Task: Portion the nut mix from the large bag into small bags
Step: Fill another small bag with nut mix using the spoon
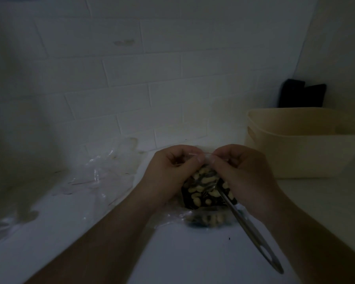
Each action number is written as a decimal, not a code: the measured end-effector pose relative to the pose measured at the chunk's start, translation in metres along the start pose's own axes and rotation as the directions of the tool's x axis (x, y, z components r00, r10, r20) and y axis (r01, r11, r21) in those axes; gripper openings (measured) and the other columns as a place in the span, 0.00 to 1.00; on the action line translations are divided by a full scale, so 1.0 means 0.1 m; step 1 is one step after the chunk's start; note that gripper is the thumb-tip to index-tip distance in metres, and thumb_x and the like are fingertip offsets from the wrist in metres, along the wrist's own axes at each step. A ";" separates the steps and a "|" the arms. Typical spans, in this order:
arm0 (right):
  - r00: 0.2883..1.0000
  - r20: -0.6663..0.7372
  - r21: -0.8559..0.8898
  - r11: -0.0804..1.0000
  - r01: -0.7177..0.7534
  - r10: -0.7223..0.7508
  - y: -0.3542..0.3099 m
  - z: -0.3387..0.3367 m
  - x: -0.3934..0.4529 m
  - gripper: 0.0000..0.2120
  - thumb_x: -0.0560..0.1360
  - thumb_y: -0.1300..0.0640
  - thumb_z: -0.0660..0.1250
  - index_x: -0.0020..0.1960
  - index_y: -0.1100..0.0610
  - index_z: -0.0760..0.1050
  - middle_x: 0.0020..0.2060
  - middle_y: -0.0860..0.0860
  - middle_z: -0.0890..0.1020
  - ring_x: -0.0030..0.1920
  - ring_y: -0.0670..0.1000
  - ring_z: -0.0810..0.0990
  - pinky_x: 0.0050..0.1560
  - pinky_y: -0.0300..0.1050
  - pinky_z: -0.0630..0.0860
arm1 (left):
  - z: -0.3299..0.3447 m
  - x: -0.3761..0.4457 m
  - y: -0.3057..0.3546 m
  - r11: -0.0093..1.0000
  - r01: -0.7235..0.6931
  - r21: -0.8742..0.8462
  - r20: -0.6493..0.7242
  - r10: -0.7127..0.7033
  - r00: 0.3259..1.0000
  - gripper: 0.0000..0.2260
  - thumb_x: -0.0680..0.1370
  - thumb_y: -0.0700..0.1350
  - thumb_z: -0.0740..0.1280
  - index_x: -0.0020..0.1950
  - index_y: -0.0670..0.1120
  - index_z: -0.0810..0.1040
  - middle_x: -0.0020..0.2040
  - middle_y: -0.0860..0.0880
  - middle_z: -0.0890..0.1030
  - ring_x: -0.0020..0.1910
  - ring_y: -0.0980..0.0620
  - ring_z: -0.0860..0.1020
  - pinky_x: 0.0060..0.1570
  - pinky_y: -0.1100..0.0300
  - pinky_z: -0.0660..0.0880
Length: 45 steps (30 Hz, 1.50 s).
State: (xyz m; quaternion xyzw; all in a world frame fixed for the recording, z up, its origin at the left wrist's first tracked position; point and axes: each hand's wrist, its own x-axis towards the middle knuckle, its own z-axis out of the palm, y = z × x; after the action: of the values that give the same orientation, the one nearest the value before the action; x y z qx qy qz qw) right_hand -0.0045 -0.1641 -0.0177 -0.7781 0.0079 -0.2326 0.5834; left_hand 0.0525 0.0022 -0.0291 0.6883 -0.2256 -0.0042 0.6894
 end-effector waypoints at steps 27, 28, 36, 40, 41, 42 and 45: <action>0.999 0.015 -0.036 0.998 -0.042 0.042 0.01 -0.05 0.01 0.09 0.72 0.58 0.78 0.34 0.53 0.83 0.27 0.47 0.83 0.29 0.42 0.80 0.32 0.32 0.72 | -0.06 0.04 0.04 0.994 -0.023 -0.108 -0.035 0.019 0.999 0.04 0.71 0.43 0.74 0.35 0.47 0.85 0.40 0.37 0.85 0.40 0.44 0.82 0.47 0.51 0.79; 0.999 0.016 -0.042 0.998 -0.043 0.044 0.01 -0.06 0.01 0.09 0.72 0.58 0.78 0.34 0.53 0.84 0.27 0.46 0.83 0.29 0.42 0.80 0.32 0.32 0.72 | -0.07 0.03 0.03 0.994 -0.029 -0.103 -0.034 0.026 0.999 0.05 0.71 0.43 0.74 0.35 0.48 0.85 0.40 0.38 0.85 0.40 0.45 0.82 0.46 0.53 0.79; 0.986 0.161 -0.080 0.996 -0.028 0.041 -0.02 -0.01 -0.01 0.01 0.76 0.52 0.75 0.45 0.46 0.85 0.41 0.44 0.87 0.43 0.44 0.86 0.45 0.46 0.81 | -0.03 0.00 0.06 0.998 -0.018 -0.057 0.008 0.019 1.000 0.06 0.75 0.46 0.76 0.39 0.48 0.86 0.37 0.41 0.84 0.35 0.50 0.81 0.37 0.58 0.78; 0.998 0.062 -0.067 0.998 -0.013 0.017 0.03 0.03 -0.03 0.08 0.77 0.55 0.74 0.40 0.46 0.84 0.36 0.45 0.86 0.38 0.43 0.85 0.42 0.45 0.79 | -0.04 0.01 0.06 0.990 0.048 -0.136 0.035 -0.044 0.998 0.08 0.76 0.54 0.73 0.50 0.52 0.88 0.46 0.48 0.87 0.45 0.50 0.84 0.49 0.54 0.80; 0.998 0.028 0.018 0.999 -0.050 0.050 0.03 0.02 -0.01 0.08 0.77 0.55 0.73 0.40 0.47 0.84 0.36 0.47 0.86 0.38 0.46 0.85 0.43 0.46 0.80 | -0.05 0.01 0.05 0.986 0.080 -0.147 0.047 -0.074 0.996 0.11 0.77 0.54 0.71 0.55 0.52 0.86 0.48 0.48 0.87 0.48 0.49 0.85 0.52 0.52 0.80; 0.997 0.014 0.141 0.986 -0.083 0.082 0.04 0.01 0.00 0.08 0.78 0.56 0.73 0.40 0.49 0.83 0.38 0.50 0.87 0.41 0.50 0.87 0.46 0.49 0.82 | -0.06 0.02 0.04 0.980 0.113 -0.162 0.063 -0.104 0.993 0.13 0.77 0.54 0.70 0.58 0.51 0.85 0.50 0.48 0.86 0.50 0.48 0.85 0.54 0.50 0.80; 0.979 0.089 0.504 0.839 -0.205 0.186 0.04 -0.01 0.03 0.07 0.81 0.62 0.69 0.45 0.60 0.82 0.47 0.62 0.87 0.50 0.60 0.87 0.58 0.58 0.82 | -0.05 0.04 0.05 0.955 0.161 -0.250 0.085 -0.144 0.986 0.18 0.75 0.46 0.73 0.63 0.44 0.79 0.51 0.42 0.86 0.51 0.46 0.85 0.53 0.53 0.82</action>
State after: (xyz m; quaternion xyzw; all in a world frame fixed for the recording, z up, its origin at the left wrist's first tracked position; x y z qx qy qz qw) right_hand -0.0012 -0.1668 -0.0203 -0.5949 0.0147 -0.1515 0.7893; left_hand 0.0557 0.0058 -0.0229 0.6082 -0.1917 -0.1091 0.7625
